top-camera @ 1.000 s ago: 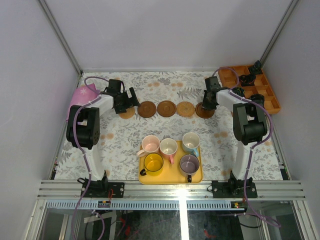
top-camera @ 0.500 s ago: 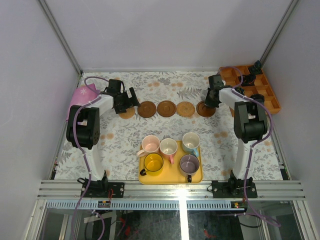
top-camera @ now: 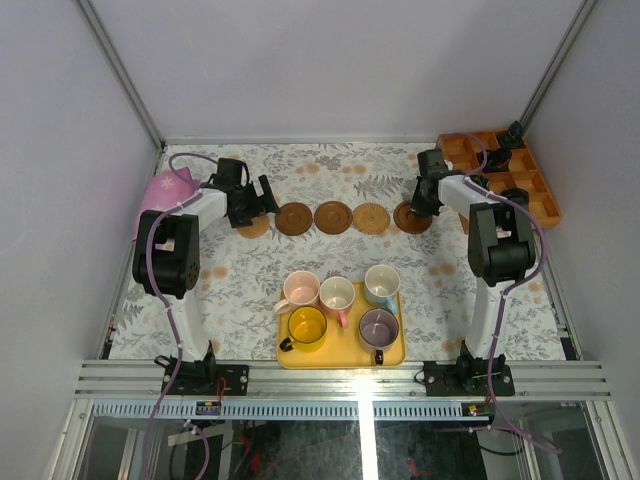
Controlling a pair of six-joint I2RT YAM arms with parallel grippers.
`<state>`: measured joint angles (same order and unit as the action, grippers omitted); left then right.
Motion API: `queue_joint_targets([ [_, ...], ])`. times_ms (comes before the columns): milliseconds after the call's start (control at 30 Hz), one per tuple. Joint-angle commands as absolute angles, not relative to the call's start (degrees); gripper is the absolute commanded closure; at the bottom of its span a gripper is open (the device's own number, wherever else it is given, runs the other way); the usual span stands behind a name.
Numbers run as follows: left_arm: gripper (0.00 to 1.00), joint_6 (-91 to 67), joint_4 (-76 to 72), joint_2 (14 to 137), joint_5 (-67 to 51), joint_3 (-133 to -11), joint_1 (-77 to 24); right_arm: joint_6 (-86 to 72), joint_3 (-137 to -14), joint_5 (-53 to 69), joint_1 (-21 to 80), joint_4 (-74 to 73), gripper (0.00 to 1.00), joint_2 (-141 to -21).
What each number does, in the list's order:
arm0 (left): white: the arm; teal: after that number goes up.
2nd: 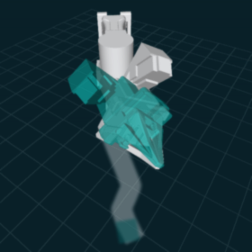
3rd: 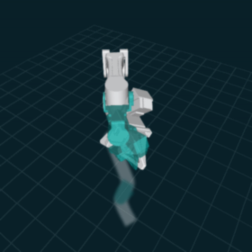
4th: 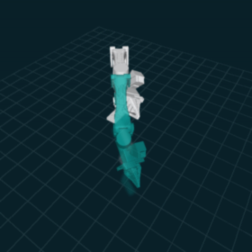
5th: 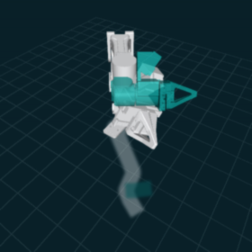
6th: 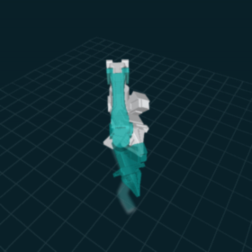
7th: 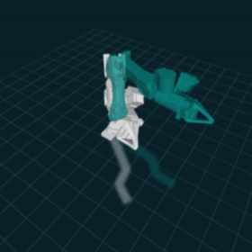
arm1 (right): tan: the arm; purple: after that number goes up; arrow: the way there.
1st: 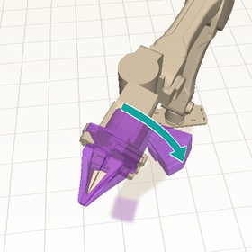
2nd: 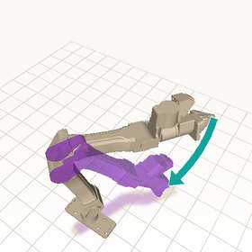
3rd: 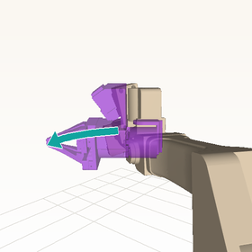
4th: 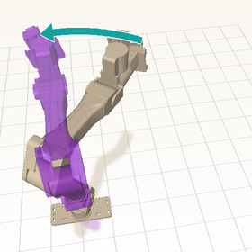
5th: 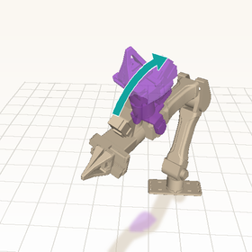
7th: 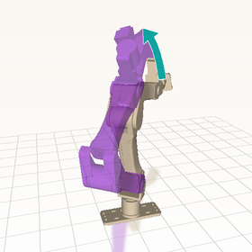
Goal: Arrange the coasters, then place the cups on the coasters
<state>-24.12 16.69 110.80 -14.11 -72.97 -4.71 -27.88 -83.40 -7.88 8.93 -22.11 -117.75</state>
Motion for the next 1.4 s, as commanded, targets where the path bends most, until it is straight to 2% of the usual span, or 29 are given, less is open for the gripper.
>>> queue_joint_targets([
  [0,0.00,-23.1,16.3,109.4,-14.0,-74.2,-4.1,-27.2,-83.8,-7.5,8.6,-22.6,0.90,-111.1],
  [367,0.00,-23.3,12.1,107.7,-15.5,-75.7,-4.1,-23.1,-82.9,1.1,10.6,-16.9,0.91,-105.0],
  [533,0.00,-23.7,11.1,107.5,-16.8,-75.9,-4.1,-21.2,-85.2,5.4,13.7,-17.7,1.00,-108.6],
  [767,0.00,-24.7,9.2,106.1,-18.9,-74.7,-4.1,-20.4,-89.0,8.4,18.3,-17.5,1.00,-114.1],
  [1367,0.00,-25.6,9.1,105.0,-20.5,-71.6,-4.1,-21.0,-93.2,11.8,21.0,-18.9,1.00,-123.0],
])
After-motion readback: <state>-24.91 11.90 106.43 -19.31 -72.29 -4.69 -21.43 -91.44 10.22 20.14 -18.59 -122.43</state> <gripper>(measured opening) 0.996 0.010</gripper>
